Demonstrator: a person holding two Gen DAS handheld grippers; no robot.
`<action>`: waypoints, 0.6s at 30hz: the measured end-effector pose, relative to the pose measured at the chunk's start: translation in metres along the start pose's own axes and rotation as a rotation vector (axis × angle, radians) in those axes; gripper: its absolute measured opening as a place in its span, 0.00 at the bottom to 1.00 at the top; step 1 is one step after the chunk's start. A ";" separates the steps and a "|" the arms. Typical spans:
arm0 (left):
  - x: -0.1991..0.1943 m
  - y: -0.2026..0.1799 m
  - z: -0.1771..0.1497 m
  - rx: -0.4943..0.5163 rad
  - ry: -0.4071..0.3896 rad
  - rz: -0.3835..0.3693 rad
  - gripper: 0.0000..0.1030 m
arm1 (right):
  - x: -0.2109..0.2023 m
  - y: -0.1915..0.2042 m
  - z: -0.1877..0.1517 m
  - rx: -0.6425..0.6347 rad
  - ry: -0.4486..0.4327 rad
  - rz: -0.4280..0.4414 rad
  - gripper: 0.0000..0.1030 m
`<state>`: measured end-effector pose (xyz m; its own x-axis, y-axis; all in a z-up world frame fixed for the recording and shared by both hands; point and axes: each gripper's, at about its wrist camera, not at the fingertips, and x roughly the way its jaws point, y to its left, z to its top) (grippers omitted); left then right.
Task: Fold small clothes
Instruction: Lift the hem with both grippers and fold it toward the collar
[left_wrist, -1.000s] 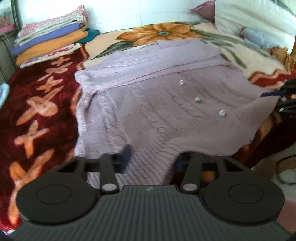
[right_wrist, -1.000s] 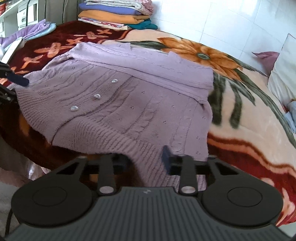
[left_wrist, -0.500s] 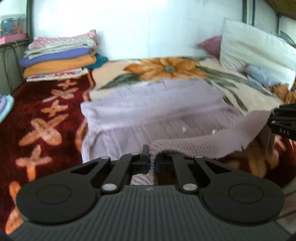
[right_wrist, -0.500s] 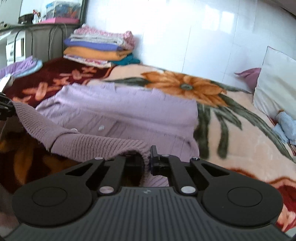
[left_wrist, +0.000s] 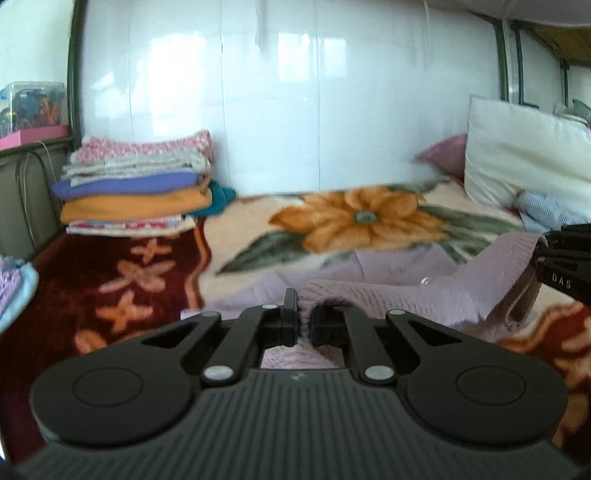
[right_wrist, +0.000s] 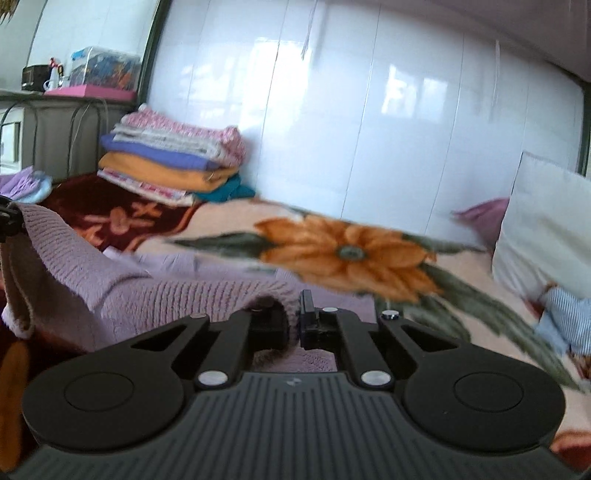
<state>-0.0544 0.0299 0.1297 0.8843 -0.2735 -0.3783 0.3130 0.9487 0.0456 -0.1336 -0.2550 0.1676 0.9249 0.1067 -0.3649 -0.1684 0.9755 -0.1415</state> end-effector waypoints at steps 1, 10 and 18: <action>0.004 0.001 0.004 -0.001 -0.011 0.008 0.08 | 0.007 0.000 0.006 0.000 -0.011 -0.009 0.05; 0.063 0.007 0.036 -0.029 -0.053 0.063 0.08 | 0.083 0.000 0.042 0.012 -0.045 -0.064 0.05; 0.151 0.012 0.024 -0.038 0.010 0.126 0.08 | 0.181 0.003 0.032 0.046 0.034 -0.087 0.05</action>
<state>0.0913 -0.0042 0.0950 0.9122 -0.1499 -0.3812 0.1857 0.9808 0.0586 0.0440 -0.2265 0.1307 0.9232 0.0152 -0.3840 -0.0712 0.9887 -0.1320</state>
